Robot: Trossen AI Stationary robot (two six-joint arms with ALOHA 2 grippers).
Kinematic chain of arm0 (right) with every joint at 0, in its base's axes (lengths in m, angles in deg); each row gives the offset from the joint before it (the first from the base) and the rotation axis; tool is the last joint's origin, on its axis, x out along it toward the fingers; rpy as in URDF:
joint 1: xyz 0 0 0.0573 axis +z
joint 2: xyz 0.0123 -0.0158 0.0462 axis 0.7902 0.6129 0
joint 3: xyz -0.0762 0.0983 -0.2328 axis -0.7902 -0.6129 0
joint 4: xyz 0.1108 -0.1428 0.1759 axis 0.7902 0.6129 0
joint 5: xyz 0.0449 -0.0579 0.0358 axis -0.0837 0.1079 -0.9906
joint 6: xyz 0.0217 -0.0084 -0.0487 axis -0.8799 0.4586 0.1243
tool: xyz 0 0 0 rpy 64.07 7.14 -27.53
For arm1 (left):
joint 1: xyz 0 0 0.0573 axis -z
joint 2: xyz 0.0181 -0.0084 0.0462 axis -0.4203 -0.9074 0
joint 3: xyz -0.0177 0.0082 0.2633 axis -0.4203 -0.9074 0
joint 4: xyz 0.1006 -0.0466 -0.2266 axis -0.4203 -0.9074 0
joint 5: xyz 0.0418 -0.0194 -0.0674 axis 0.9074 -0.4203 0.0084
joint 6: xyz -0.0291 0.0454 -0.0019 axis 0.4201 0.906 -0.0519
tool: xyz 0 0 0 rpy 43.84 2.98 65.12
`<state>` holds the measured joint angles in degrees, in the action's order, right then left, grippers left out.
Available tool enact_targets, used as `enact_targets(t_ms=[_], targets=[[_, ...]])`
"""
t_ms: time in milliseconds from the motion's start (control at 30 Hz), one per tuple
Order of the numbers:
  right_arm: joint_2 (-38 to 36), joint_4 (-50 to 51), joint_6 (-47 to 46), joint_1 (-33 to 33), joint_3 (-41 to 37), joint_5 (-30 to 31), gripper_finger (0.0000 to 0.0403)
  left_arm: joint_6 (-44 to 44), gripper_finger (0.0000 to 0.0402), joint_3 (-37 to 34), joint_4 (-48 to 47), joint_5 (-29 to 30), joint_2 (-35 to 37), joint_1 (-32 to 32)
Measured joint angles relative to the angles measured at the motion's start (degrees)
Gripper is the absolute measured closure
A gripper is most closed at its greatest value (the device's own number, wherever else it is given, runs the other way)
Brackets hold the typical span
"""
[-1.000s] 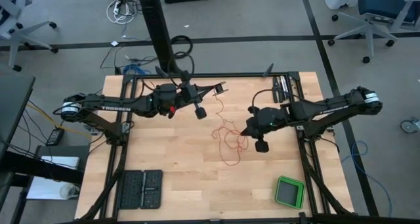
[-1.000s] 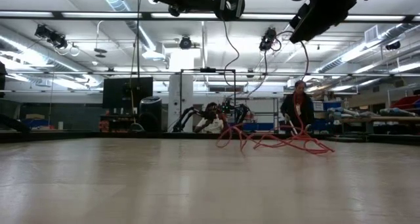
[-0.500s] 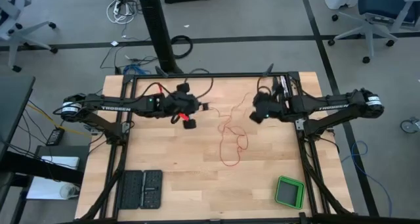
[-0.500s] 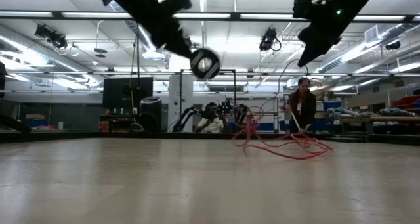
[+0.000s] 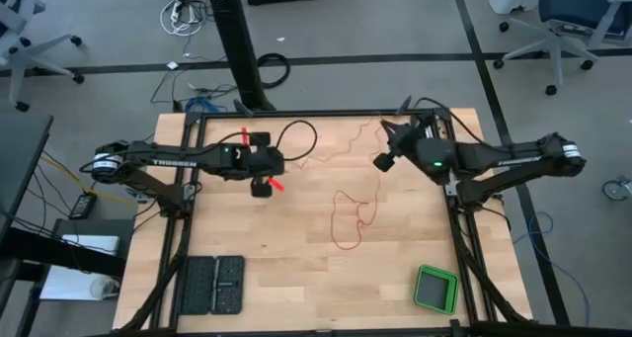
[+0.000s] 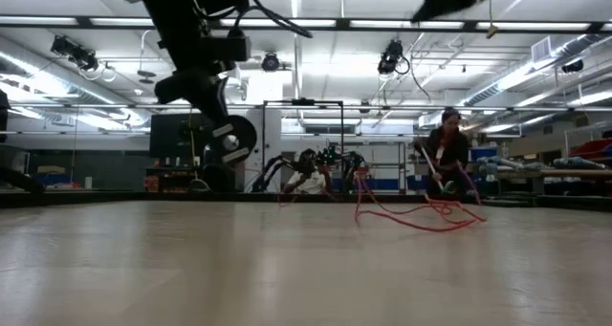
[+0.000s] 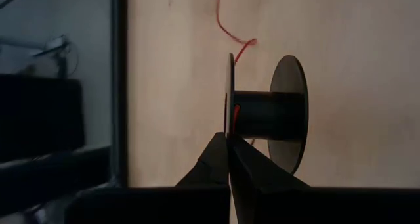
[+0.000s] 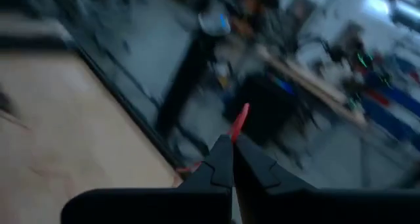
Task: Coil cords
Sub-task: Coil the red wire cable onto the black spool
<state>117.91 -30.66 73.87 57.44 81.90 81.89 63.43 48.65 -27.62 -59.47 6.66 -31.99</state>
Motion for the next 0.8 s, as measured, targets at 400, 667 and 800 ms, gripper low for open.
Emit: enact_targets(t_ms=[400, 667, 800], targets=[[-11.7, -14.5, 7.6, 13.8, 0.0, -24.4, 0.0401, 0.0, 0.0401, 0.0, -4.5, 10.4, 0.0, 0.0], [-16.4, -16.8, 7.6, 19.2, 0.0, -46.0, 0.0402, 0.5, 0.0401, 0.0, -4.7, 13.1, 0.0, -0.6], [-16.8, -20.3, 7.5, 21.0, 0.0, -58.9, 0.0402, 0.5, 0.0401, 0.0, -4.7, 15.7, 0.0, -1.2]])
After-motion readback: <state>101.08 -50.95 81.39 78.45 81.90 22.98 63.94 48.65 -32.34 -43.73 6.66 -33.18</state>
